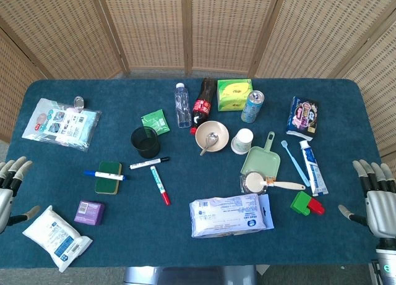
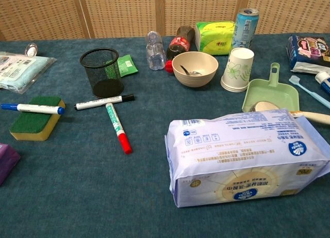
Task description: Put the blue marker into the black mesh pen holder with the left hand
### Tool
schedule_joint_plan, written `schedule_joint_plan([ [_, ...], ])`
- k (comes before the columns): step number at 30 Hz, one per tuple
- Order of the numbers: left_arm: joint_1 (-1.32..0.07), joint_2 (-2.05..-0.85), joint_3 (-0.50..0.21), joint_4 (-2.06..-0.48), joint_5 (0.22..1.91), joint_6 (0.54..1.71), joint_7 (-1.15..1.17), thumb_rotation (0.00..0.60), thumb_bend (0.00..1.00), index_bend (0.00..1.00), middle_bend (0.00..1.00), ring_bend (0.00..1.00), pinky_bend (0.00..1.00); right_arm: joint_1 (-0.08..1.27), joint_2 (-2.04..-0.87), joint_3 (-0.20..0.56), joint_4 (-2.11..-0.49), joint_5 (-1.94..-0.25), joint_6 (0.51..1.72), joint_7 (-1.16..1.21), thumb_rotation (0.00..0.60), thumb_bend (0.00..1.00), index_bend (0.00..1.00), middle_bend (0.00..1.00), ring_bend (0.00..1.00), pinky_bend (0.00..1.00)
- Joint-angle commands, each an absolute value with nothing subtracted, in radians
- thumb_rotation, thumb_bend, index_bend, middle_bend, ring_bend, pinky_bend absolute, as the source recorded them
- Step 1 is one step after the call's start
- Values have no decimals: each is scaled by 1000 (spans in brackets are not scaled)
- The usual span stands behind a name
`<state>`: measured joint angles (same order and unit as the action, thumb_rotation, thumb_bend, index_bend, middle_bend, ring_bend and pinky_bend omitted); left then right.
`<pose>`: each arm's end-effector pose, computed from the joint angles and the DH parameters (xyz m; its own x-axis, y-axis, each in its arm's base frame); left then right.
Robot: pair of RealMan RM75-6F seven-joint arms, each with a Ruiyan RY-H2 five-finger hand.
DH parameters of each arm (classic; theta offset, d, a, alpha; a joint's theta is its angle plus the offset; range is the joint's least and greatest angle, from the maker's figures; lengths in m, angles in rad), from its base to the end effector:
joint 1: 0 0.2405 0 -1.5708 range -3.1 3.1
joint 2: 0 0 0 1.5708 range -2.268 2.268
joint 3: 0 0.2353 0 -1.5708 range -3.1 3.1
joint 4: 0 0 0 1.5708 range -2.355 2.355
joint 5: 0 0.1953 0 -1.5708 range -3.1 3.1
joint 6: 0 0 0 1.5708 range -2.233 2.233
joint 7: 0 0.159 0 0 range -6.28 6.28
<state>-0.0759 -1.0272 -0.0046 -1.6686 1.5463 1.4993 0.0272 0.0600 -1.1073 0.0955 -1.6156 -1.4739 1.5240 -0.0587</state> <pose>-0.2807 0.1813 0.1780 0.4568 0.0329 0.8889 0.8892 -0.0453 -0.4553 -0.2886 -0.1944 0.1810 0.4514 0.0705 0.8895 -0.8923 0.0413 0.4496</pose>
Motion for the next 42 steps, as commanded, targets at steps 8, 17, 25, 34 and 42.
schedule_joint_plan([
  [8,-82,-1054,-5,-1642,1585,1516,27,600,108,0,0,0,0,62,-1106,90,-1618,-1482,1518,-59,600,0,0,0,0,5],
  [17,-157,-1115,-48,-1579,1573,1443,71,600,219,91,0,0,0,55,-1087,90,-1634,-1477,1517,-17,600,0,0,0,0,3],
  [25,-249,-1204,-105,-1507,1489,1325,146,600,335,257,0,0,64,55,-1076,87,-1644,-1482,1513,2,600,0,0,0,0,3],
  [34,-303,-1245,-107,-1544,1430,1237,238,600,330,282,0,0,47,52,-1068,89,-1648,-1486,1519,24,600,0,0,0,0,3],
  [42,-327,-1296,-100,-1532,1390,1203,287,600,329,326,0,0,45,51,-1063,91,-1644,-1481,1516,47,600,0,0,0,0,3],
])
